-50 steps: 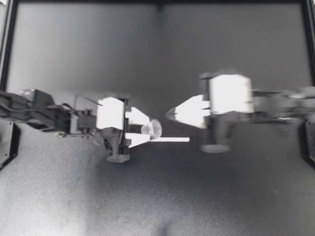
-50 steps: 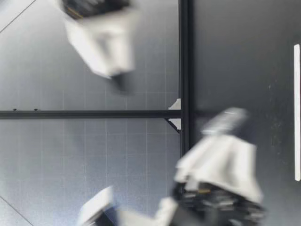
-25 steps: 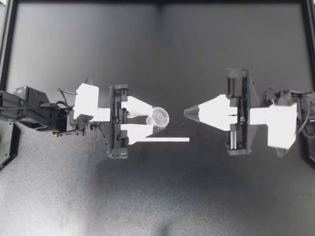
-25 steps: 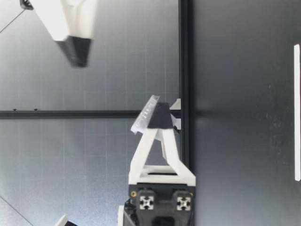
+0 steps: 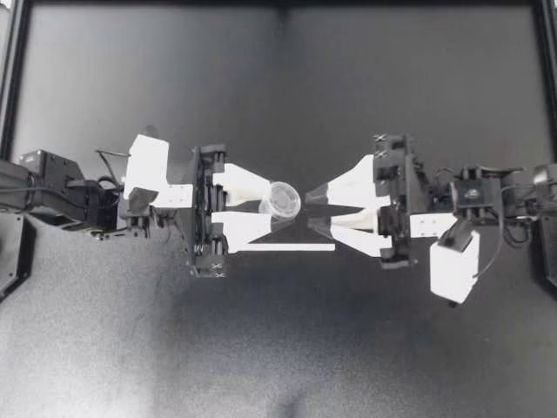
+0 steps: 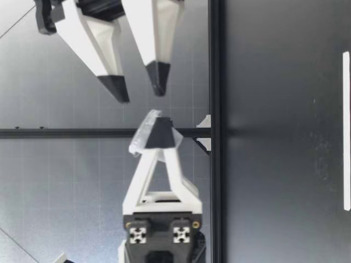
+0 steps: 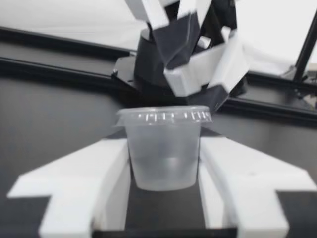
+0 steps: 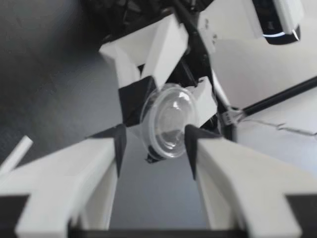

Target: Pick up the plastic cup and open its lid.

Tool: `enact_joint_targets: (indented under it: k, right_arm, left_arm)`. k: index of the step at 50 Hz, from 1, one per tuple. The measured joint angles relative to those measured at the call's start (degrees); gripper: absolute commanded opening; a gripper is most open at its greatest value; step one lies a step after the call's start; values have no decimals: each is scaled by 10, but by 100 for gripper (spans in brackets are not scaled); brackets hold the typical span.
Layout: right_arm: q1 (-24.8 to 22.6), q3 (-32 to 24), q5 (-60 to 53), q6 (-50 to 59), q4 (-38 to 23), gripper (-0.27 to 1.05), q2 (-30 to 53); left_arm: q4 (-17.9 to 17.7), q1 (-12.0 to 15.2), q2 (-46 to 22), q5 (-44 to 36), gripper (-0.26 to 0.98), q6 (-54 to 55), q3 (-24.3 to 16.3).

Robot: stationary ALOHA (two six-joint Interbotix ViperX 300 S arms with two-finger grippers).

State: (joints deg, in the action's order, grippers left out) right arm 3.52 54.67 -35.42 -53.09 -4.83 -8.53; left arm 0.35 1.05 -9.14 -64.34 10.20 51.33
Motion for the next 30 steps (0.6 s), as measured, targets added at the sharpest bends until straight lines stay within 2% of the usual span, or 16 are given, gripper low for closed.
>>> enact_joint_targets:
  k: [11, 30]
  right_arm:
    - [0, -6, -29, -76, 30, 54, 13]
    - [0, -15, -48, -83, 57, 54, 24]
  left_arm:
    - [-4, 0, 0, -25, 17, 10, 0]
    - [-3, 0, 0, -30, 16, 10, -1]
